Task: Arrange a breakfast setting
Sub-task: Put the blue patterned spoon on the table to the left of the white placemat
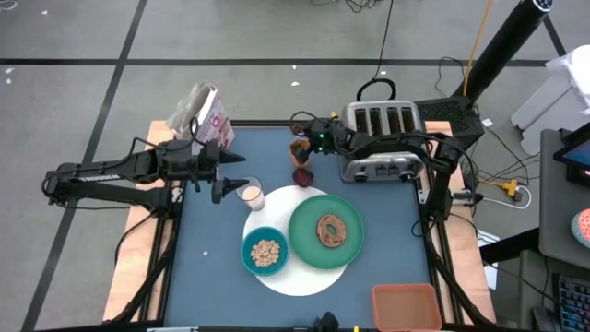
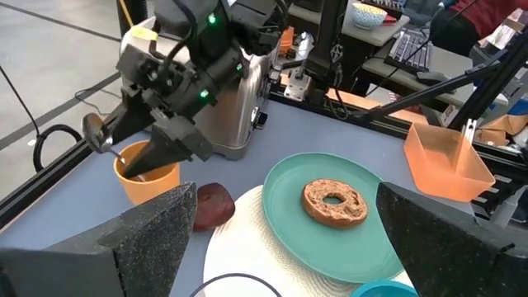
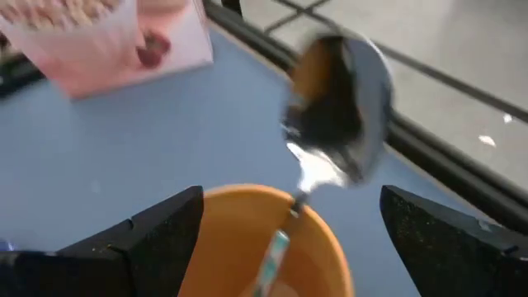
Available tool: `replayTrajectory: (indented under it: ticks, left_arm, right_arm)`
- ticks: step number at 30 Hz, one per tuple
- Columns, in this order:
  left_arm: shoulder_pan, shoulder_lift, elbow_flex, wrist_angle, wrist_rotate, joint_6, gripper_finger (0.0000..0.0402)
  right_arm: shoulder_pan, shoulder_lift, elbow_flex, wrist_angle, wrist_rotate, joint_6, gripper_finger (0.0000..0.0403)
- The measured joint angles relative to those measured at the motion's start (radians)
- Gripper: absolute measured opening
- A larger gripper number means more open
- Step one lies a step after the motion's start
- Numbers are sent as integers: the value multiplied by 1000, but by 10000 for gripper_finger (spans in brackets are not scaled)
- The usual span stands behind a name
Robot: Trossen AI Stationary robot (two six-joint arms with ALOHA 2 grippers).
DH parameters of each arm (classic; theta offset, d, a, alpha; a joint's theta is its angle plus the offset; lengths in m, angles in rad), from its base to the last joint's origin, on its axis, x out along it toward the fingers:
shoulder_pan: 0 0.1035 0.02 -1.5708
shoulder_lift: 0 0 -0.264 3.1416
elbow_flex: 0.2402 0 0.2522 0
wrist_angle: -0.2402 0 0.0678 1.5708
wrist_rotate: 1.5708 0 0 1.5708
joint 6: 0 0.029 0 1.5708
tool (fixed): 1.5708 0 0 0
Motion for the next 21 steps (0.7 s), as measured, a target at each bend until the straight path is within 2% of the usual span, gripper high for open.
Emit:
replayTrajectory:
  ticks: [11,21]
  left_arm:
    - [0,0,0,-2,0,20,379]
    - [0,0,0,-2,0,20,379]
  right_arm:
    - [-2,7,1,43,17,0,358]
    - [24,15,1,15,18,2,302]
